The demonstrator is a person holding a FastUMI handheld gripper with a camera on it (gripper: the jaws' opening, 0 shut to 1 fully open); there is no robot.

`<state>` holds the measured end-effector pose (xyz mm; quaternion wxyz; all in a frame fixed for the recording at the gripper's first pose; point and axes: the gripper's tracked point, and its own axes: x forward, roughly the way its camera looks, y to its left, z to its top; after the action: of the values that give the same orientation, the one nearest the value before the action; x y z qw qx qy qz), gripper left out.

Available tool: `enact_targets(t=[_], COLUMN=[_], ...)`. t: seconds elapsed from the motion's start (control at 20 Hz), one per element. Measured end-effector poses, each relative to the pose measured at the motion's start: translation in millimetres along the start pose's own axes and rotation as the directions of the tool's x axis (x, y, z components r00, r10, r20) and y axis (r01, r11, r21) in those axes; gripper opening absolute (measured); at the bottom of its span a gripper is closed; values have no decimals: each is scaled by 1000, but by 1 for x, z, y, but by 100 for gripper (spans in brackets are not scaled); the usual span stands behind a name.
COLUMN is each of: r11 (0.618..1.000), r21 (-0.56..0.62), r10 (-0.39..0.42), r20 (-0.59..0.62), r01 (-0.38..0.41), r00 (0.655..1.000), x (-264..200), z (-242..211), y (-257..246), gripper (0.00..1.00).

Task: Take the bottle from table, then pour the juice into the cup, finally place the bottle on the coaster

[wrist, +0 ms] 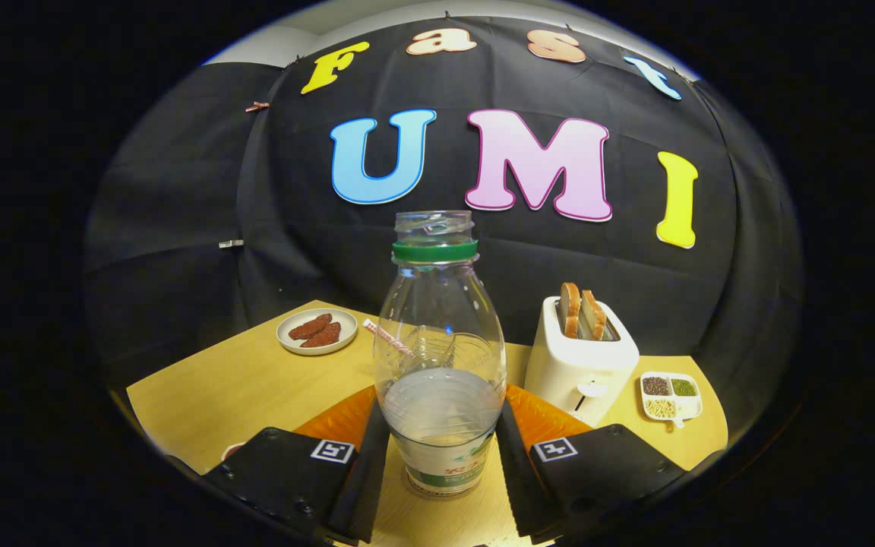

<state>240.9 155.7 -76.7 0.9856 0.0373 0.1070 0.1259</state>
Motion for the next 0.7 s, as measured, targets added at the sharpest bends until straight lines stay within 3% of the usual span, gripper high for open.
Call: enact_targets(t=[0.4,0.7], r11=[996,997], r21=[83,72], r10=[29,41], r20=[5,-4], r01=[-29,-41], r00=[1000,999], x=[26,37], z=[-38,-52], y=[-9,-3], gripper=[71,71])
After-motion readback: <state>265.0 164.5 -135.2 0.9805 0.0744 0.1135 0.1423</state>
